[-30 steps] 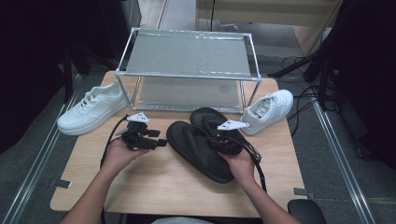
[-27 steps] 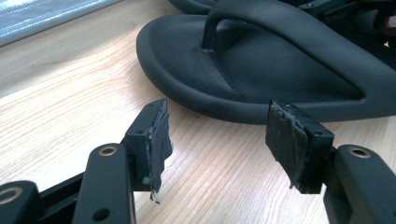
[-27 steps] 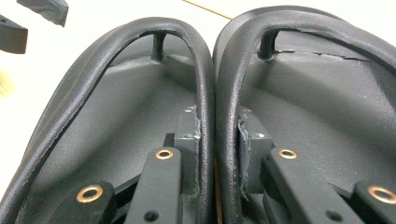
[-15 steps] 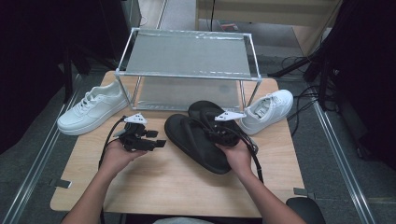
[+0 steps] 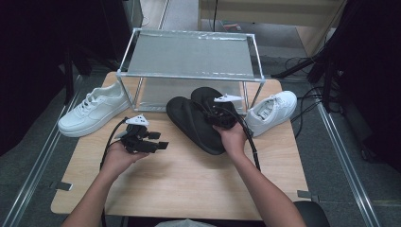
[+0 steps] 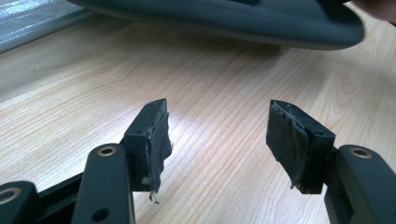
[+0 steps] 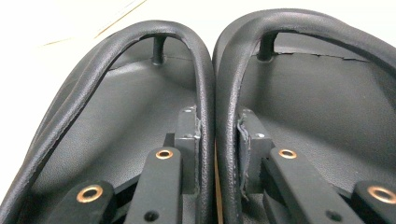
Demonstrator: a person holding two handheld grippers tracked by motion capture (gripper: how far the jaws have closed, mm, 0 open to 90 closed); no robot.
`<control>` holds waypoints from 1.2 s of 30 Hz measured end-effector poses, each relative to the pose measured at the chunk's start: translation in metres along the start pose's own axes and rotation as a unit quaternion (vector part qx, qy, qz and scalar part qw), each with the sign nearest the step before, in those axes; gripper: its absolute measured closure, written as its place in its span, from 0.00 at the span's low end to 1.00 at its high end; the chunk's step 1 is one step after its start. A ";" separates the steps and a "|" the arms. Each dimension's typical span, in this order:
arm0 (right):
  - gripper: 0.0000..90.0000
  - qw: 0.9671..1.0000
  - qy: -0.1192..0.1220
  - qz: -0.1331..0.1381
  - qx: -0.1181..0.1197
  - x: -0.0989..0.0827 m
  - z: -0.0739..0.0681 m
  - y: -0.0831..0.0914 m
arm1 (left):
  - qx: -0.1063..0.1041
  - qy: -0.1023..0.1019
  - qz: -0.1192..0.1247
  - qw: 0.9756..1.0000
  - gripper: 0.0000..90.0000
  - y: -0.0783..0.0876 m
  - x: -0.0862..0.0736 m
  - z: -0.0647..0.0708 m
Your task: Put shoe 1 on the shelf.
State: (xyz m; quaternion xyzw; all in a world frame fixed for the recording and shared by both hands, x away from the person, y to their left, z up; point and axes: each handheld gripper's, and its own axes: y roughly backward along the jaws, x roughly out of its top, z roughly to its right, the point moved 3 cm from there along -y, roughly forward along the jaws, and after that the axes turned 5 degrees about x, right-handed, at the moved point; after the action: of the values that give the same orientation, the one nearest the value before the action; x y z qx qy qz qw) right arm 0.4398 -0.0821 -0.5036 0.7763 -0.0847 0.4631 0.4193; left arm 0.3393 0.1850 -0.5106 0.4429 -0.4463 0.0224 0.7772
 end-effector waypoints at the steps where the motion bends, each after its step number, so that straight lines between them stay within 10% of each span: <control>1: 0.83 1.000 0.000 0.000 0.000 0.000 0.000 0.000 | 0.000 0.002 0.001 1.000 0.44 0.000 0.000 0.000; 21: 0.83 0.998 -0.020 0.017 -0.061 0.018 0.012 -0.072 | -0.013 -0.012 -0.004 1.000 0.47 -0.007 0.001 0.007; 36: 0.65 0.998 -0.019 0.015 -0.056 0.022 0.009 -0.069 | -0.017 -0.008 -0.004 1.000 0.52 -0.007 0.001 0.006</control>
State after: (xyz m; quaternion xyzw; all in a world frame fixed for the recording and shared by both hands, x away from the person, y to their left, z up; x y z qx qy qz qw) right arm 0.4939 -0.0392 -0.5277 0.7588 -0.1300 0.4490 0.4536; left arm 0.3390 0.1767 -0.5134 0.4321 -0.4510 0.0079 0.7809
